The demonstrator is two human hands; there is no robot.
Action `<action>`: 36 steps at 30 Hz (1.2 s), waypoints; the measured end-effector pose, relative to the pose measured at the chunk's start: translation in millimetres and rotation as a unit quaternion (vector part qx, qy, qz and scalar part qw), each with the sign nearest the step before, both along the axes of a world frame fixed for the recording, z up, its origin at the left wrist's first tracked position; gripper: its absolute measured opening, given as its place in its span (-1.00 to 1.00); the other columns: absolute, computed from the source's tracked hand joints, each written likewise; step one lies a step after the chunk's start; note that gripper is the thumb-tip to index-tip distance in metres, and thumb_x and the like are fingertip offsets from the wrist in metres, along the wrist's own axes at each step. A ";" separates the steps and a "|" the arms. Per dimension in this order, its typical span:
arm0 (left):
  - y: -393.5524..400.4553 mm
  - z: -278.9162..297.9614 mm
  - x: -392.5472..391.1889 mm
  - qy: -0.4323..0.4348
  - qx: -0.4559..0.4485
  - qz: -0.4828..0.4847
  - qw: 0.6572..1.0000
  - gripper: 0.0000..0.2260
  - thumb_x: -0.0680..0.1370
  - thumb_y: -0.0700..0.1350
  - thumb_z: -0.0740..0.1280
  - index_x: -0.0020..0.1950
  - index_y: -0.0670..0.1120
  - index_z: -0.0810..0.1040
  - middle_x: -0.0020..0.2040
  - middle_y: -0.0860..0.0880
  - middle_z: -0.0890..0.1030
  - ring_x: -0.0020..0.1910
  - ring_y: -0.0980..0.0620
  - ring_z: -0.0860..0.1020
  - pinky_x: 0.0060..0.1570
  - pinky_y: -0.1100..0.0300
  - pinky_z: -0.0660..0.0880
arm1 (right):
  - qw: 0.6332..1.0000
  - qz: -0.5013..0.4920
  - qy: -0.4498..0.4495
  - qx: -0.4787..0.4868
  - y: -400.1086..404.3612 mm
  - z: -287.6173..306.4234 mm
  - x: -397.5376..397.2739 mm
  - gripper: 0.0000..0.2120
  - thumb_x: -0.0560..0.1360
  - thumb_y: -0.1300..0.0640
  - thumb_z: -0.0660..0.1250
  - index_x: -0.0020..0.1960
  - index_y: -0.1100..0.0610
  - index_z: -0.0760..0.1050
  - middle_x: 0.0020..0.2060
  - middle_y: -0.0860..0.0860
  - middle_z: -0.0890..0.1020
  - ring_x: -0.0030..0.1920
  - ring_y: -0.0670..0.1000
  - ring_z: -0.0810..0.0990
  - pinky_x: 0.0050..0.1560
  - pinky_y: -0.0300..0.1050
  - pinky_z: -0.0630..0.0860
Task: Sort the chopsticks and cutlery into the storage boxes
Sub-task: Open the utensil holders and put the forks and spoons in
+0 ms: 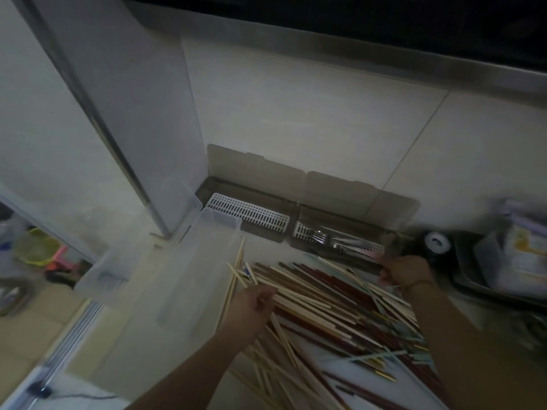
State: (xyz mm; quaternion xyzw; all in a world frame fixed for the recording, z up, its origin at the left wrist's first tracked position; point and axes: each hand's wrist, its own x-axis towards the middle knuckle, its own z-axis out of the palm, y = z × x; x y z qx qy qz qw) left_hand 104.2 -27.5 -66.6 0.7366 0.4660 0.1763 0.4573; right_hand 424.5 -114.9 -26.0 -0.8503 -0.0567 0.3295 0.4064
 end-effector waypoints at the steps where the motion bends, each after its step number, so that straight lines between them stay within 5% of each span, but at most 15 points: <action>1: 0.1 -1.7 -0.4 0.007 0.017 -0.010 1.000 -0.83 0.48 -0.22 0.39 0.04 -0.04 0.67 -0.12 0.10 0.63 -0.19 0.23 0.55 -0.15 0.53 0.37 | 1.000 -0.003 -0.014 -0.001 -0.9 -1.3 -0.6 -0.71 0.45 0.12 0.47 -0.33 0.31 0.55 -0.46 0.14 0.62 -0.47 0.13 0.62 -0.30 -0.02 0.58; 5: 1.3 -9.8 -2.4 0.020 0.045 -0.056 0.997 -0.79 0.43 -0.24 0.39 0.02 -0.04 0.68 -0.07 0.08 0.64 -0.11 0.18 0.58 -0.04 0.46 0.43 | 0.996 -0.012 -0.086 0.030 -10.1 -4.6 -12.3 -0.78 0.48 0.12 0.43 -0.19 0.29 0.60 -0.41 0.12 0.62 -0.46 0.11 0.57 -0.43 -0.14 0.51; 9: 7.8 -11.1 -8.3 0.007 0.067 -0.079 0.995 -0.81 0.47 -0.28 0.35 0.00 -0.10 0.68 -0.06 0.00 0.67 -0.07 0.08 0.62 0.02 0.28 0.52 | 0.945 0.154 -0.287 -0.001 -30.9 -0.4 -54.2 -0.82 0.51 0.15 0.38 -0.26 0.16 0.57 -0.36 0.00 0.57 -0.30 0.05 0.54 -0.23 -0.13 0.40; 16: 13.2 -9.3 -15.6 0.024 0.087 -0.146 0.985 -0.74 0.39 -0.32 0.34 0.01 -0.09 0.67 0.01 -0.01 0.63 -0.04 0.15 0.57 0.08 0.39 0.44 | 0.870 0.415 -0.265 -0.012 -63.9 -21.0 -171.4 -0.94 0.51 -0.09 0.32 -0.11 -0.16 0.54 -0.29 -0.14 0.61 -0.30 -0.13 0.55 -0.29 -0.17 0.46; 21: 4.8 -12.5 -14.7 0.041 0.101 -0.181 0.977 -0.74 0.39 -0.28 0.37 0.04 -0.08 0.66 0.04 -0.02 0.62 -0.01 0.10 0.56 0.02 0.62 0.24 | 0.796 0.475 -0.374 -0.030 -57.9 -41.6 -208.0 -0.60 0.42 -0.26 0.30 0.23 -0.22 0.47 -0.01 -0.16 0.58 -0.07 -0.05 0.60 -0.22 -0.21 0.54; 24: 0.0 -15.8 -17.0 0.036 0.117 -0.228 0.966 -0.75 0.40 -0.22 0.37 0.04 -0.04 0.66 0.02 -0.01 0.62 -0.01 0.06 0.56 0.07 0.42 0.41 | 0.769 0.475 -0.426 -0.041 -61.5 -53.4 -213.0 -0.64 0.36 -0.21 0.35 0.13 -0.17 0.54 -0.08 -0.13 0.58 -0.08 0.01 0.61 -0.27 -0.21 0.53; 29: -0.5 -22.6 -29.3 0.029 0.269 -0.276 0.922 -0.70 0.30 -0.10 0.47 0.02 0.08 0.64 0.06 0.07 0.61 0.04 0.06 0.54 0.06 0.20 0.50 | 0.734 0.470 -0.488 -0.054 -80.4 -65.3 -215.8 -0.68 0.35 -0.08 0.24 0.08 -0.07 0.52 -0.04 -0.04 0.59 -0.10 0.10 0.61 -0.18 -0.10 0.54; 32: 0.6 -22.9 -25.1 0.071 0.287 -0.282 0.913 -0.67 0.41 0.00 0.35 0.17 0.11 0.57 0.30 0.09 0.50 0.22 -0.02 0.46 0.21 0.02 0.44 | 0.744 0.456 -0.485 -0.058 -81.3 -60.8 -207.2 -0.68 0.36 -0.02 0.28 0.10 -0.08 0.56 0.00 -0.05 0.59 -0.03 0.11 0.59 -0.15 -0.04 0.55; 36: -4.8 -20.7 1.4 0.117 0.296 -0.316 0.894 -0.59 0.52 0.10 0.22 0.37 0.09 0.44 0.51 0.05 0.28 0.46 -0.12 0.28 0.43 -0.15 0.18 | 0.828 0.315 -0.460 -0.060 -78.5 -49.5 -182.4 -0.71 0.32 0.15 0.49 0.04 0.03 0.61 -0.02 0.01 0.61 -0.02 0.16 0.56 -0.10 0.04 0.56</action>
